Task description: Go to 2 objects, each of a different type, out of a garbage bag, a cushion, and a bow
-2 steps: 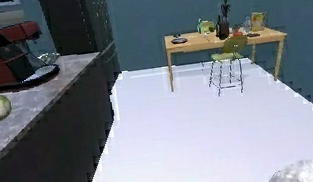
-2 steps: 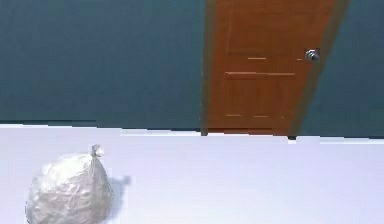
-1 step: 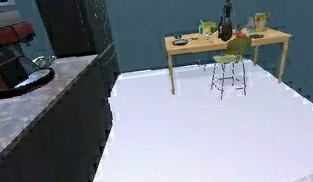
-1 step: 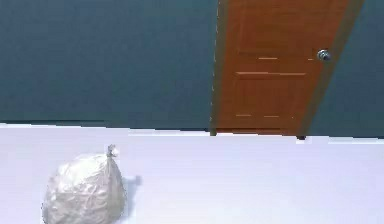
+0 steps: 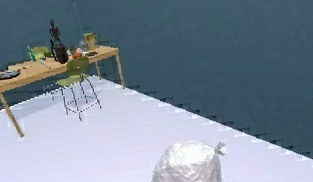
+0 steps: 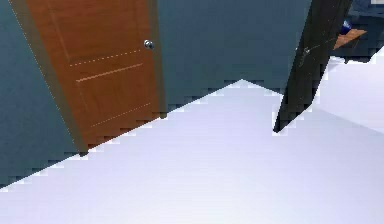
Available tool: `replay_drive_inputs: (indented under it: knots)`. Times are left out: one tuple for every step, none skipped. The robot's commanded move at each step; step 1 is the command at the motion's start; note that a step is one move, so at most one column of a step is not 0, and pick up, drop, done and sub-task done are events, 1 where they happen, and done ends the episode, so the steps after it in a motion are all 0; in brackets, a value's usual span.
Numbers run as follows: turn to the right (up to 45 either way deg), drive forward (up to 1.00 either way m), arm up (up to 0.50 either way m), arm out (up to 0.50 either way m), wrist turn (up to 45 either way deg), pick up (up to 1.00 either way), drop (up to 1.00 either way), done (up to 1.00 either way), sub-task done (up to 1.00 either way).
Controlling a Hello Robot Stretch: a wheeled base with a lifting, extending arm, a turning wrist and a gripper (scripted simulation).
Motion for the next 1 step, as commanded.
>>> replay_drive_inputs:
  knots:
    - [0.0, 0.0, 0.0, 0.0, 0.0, 0.0, 0.0, 1.0, 0.0]
